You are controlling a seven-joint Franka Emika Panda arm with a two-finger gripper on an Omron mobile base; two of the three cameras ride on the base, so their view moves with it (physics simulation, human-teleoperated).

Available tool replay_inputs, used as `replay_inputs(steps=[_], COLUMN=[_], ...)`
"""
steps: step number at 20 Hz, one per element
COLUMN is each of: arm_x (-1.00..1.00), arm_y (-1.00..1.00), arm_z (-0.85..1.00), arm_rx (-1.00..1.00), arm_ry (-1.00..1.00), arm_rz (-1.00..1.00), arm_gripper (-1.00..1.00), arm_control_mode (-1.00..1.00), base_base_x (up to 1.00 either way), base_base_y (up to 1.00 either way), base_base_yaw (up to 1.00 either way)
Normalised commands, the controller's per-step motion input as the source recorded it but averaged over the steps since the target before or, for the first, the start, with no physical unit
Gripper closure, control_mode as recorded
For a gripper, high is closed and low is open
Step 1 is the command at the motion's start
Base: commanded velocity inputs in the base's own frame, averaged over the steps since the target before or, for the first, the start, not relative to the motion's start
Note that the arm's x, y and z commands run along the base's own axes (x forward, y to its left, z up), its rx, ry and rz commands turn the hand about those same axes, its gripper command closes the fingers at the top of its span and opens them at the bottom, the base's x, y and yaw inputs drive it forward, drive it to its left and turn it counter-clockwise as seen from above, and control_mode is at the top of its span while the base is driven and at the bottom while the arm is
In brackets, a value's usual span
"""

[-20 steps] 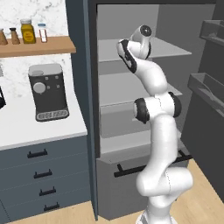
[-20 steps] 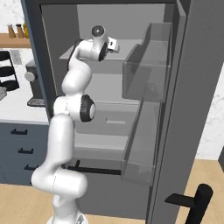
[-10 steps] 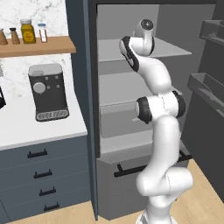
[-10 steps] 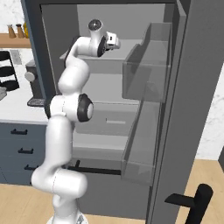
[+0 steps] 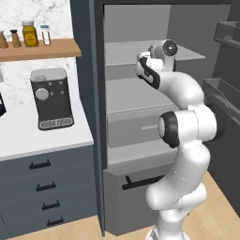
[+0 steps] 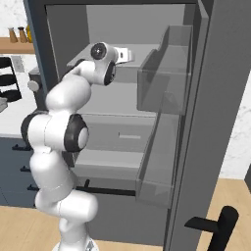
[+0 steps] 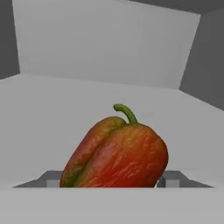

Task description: Place one bell pepper and one steak in each tupperware on the nearby counter, to pack two identical lunches.

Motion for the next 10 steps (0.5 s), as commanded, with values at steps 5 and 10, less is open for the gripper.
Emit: replay_inputs(steps=[5, 10], arm_x=[-1.0, -1.0], arm_y=[-0.26, -0.2], arm_z=[0.84, 0.78], arm_rx=[0.0, 0.0], arm_ry=[-0.01, 0.03], arm_rz=[0.0, 0.0], arm_gripper=[1.0, 1.0], arm_control_mode=[-1.0, -1.0], base_base_x=[0.0, 0.0], base_base_y=[0.0, 0.0], base_base_yaw=[0.0, 0.0])
